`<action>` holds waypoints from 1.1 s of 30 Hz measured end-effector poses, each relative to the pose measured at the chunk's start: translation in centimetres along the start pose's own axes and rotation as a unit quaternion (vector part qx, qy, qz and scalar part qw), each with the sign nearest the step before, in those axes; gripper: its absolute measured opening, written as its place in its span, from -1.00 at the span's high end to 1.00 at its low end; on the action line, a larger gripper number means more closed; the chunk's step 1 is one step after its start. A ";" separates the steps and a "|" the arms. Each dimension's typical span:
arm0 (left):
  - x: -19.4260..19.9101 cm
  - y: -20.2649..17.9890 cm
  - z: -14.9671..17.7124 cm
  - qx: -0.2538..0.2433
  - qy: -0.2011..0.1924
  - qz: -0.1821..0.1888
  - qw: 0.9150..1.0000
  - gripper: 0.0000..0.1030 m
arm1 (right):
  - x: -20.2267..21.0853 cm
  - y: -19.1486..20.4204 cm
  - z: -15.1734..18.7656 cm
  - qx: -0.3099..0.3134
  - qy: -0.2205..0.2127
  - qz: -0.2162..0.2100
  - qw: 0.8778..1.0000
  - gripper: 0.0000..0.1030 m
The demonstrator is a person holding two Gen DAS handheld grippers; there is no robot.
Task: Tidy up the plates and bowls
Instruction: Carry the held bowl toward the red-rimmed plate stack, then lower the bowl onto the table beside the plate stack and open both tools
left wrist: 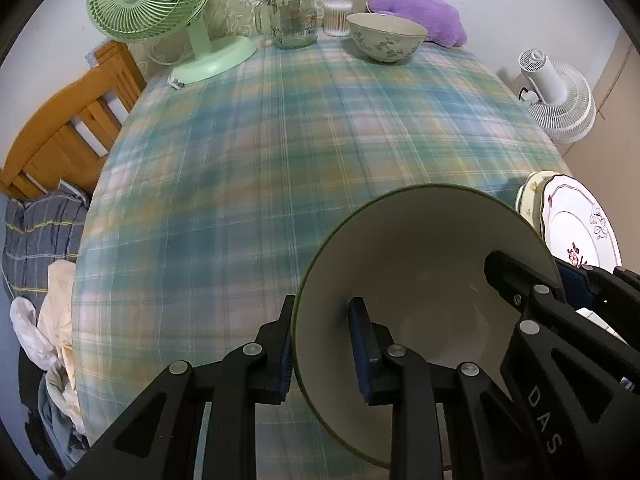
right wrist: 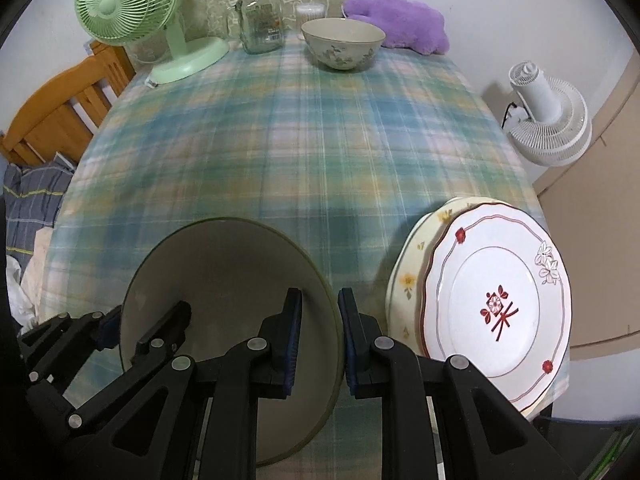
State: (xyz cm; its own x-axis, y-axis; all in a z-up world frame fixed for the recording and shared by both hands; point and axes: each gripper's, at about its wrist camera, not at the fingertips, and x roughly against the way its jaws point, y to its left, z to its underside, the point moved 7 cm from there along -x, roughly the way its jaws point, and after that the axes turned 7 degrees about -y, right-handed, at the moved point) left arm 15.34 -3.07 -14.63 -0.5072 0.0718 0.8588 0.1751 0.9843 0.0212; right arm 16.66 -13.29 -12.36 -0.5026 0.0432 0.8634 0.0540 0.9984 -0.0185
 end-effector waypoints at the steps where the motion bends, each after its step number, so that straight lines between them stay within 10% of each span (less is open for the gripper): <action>1: 0.0 0.0 0.0 0.000 0.000 0.000 1.000 0.55 | 0.0 0.0 -0.1 0.000 -0.002 0.000 1.000 0.58; 12: 0.6 -0.2 0.0 -0.011 0.008 0.032 0.999 0.31 | 0.3 0.3 0.0 -0.009 -0.008 -0.002 1.000 0.46; 16: 2.3 0.2 -0.8 -0.015 -0.010 0.050 0.999 -0.07 | 1.6 0.8 -0.4 -0.019 -0.017 -0.013 1.000 -0.14; 20: 3.8 0.6 -1.9 -0.016 -0.032 0.059 0.998 -0.40 | 3.3 1.3 -1.4 -0.022 -0.040 -0.012 0.999 -0.29; 33: 6.4 0.1 -7.4 -0.008 -0.094 0.056 0.994 -0.58 | 6.6 0.6 -6.2 -0.033 -0.091 -0.017 0.995 -0.56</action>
State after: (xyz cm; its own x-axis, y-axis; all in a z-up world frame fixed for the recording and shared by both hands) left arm 18.30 -3.74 -5.36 -0.6326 0.2110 0.7452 0.2525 0.9658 -0.0590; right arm 18.72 -12.68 -3.54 -0.6534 0.0226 0.7567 0.0891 0.9949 0.0473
